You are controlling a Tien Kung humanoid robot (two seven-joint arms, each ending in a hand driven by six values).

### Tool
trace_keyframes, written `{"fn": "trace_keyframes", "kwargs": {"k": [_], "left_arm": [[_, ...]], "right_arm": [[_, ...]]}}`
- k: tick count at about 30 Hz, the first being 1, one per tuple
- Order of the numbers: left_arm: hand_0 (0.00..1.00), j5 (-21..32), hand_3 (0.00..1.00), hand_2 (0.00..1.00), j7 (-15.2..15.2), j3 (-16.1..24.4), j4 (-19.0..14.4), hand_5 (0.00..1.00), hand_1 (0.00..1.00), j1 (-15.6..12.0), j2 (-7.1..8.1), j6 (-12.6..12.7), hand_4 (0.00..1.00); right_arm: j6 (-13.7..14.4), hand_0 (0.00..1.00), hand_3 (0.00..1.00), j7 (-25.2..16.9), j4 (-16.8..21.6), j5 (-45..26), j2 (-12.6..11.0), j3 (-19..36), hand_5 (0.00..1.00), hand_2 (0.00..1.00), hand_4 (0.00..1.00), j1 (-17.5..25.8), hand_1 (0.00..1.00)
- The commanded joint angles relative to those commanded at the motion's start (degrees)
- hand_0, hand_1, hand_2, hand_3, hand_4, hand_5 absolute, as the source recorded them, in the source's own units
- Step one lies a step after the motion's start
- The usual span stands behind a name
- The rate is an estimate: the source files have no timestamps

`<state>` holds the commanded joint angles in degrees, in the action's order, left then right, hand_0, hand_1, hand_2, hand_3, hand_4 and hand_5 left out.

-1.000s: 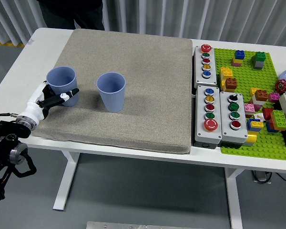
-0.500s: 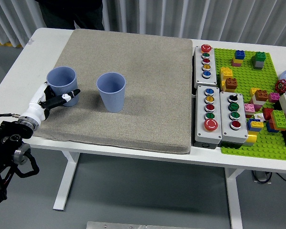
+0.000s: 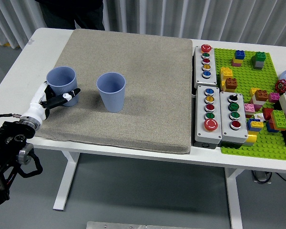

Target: Pick cup pour cup place

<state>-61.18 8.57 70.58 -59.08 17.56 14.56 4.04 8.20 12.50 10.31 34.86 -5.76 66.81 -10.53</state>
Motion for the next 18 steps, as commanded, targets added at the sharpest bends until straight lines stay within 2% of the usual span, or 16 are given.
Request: {"fn": "trace_keyframes", "kwargs": {"k": [1,2,7,8,9,18], "left_arm": [[0.809,-0.07,0.768,0.776,0.13,-0.15,0.09,0.202,0.731,0.0,-0.16,0.55,0.908],[0.718,-0.09,0.614,0.631,0.31,-0.35,0.24,0.194,0.618,0.0,-0.33,1.19,0.895],[0.718,1.4,0.614,0.631,1.95,-1.23,0.81,0.194,0.618,-0.25,-0.98,6.15,0.895],[0.612,2.06,0.529,0.537,2.58,-1.37,0.77,0.173,0.527,-0.32,-1.07,6.91,0.867],[0.612,2.63,0.529,0.537,3.07,-1.55,0.69,0.173,0.527,-0.37,-1.14,7.67,0.867],[0.595,2.31,0.527,0.535,3.45,-1.16,-1.73,0.169,0.515,-1.26,-1.23,8.53,0.858]], "right_arm": [[-0.01,0.721,0.698,0.01,0.0,0.05,0.0,0.02,0.313,0.734,0.317,0.02,0.686],[-0.02,0.721,0.698,0.02,0.0,0.05,0.0,0.02,0.312,0.734,0.317,0.04,0.686],[-0.04,0.721,0.698,0.05,0.0,0.12,-0.01,-0.01,0.312,0.734,0.317,0.18,0.686],[-0.05,0.721,0.698,0.07,0.0,0.18,-0.01,0.01,0.311,0.734,0.316,0.18,0.687],[-0.05,0.721,0.698,0.08,0.0,0.19,-0.02,-0.01,0.311,0.734,0.316,0.18,0.687],[-0.16,0.721,0.698,0.23,0.0,0.54,-0.02,0.11,0.309,0.734,0.317,0.4,0.687]]}}
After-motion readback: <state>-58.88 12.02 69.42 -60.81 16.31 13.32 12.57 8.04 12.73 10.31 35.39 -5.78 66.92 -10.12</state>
